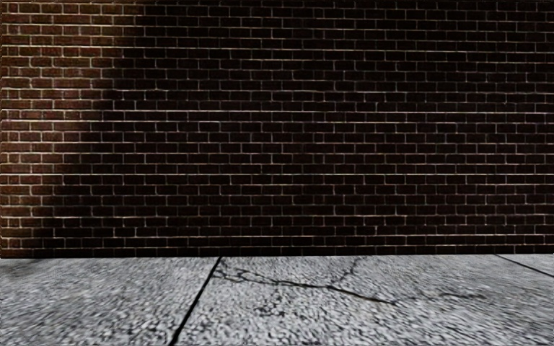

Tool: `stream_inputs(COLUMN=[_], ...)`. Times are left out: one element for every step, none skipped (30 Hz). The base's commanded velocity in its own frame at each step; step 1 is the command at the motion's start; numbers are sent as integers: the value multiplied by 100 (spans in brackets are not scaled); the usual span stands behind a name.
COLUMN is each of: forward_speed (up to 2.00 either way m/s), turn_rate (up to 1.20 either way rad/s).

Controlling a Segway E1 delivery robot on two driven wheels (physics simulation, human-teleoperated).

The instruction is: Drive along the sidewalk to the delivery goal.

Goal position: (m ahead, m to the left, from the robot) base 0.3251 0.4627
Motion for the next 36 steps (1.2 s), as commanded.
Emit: stream_inputs(forward_speed=[47,47,46,46,31,31,0,0,0,0,0,0,0,0,0,0,0,0,0,0,0,0,0,0,0,0,0,0,0,0,0,0,0,0,0,0], turn_rate=[0,0,0,0,0,0,0,0,0,0,0,0,0,0,0,0,0,0,0,0,0,0,0,0,0,0,0,0,0,0,0,0,0,0,0,0])
